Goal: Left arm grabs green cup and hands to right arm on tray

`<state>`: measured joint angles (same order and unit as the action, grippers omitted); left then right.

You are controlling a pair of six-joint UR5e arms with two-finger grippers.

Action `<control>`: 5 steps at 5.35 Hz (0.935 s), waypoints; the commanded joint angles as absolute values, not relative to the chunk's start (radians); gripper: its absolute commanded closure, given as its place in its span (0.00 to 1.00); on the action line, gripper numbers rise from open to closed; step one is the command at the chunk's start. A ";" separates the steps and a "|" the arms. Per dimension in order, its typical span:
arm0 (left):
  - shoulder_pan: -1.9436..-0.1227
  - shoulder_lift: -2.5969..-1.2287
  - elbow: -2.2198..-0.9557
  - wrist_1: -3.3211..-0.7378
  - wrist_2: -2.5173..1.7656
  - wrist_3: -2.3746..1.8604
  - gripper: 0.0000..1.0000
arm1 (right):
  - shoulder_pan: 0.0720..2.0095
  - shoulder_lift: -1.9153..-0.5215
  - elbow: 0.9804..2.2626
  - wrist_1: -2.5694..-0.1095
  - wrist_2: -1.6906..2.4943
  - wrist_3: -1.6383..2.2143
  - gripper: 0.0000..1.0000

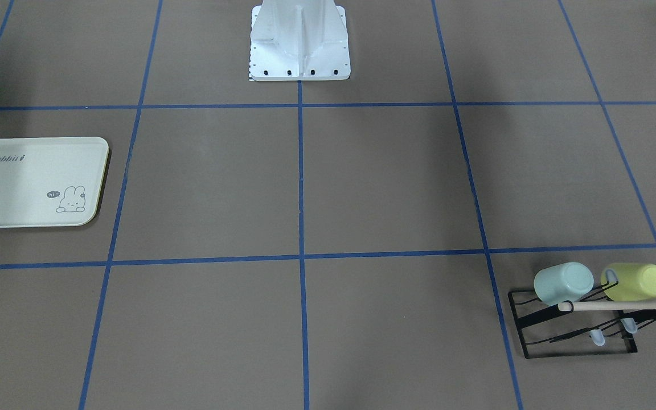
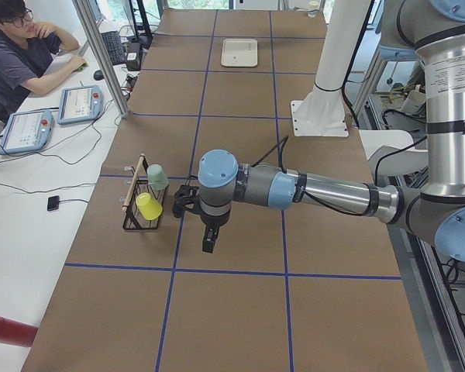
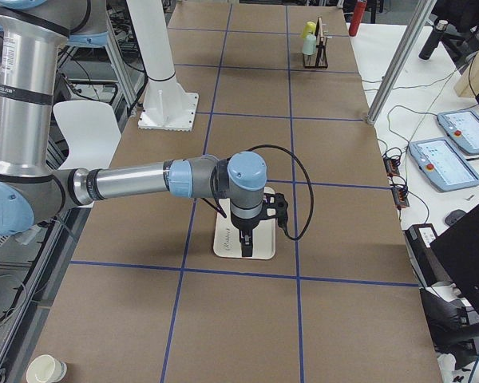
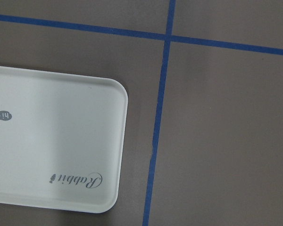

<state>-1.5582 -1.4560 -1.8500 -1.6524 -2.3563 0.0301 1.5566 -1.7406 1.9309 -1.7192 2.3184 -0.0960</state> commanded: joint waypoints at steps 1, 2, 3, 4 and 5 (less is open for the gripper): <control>-1.557 -1.657 -1.606 -1.878 -2.361 0.026 0.00 | 1.555 -1.663 1.892 -1.714 2.313 -0.098 0.00; -1.557 -1.708 -1.551 -1.884 -2.359 0.026 0.00 | 1.555 -1.654 1.878 -1.680 2.312 -0.095 0.00; -1.555 -1.724 -1.565 -1.916 -2.359 0.023 0.00 | 1.555 -1.658 1.826 -1.569 2.318 -0.095 0.00; -1.525 -1.793 -1.571 -1.975 -2.359 -0.187 0.00 | 1.552 -1.661 1.781 -1.460 2.322 -0.091 0.00; -1.428 -1.886 -1.566 -1.980 -2.353 -0.374 0.00 | 1.552 -1.657 1.773 -1.453 2.324 -0.089 0.00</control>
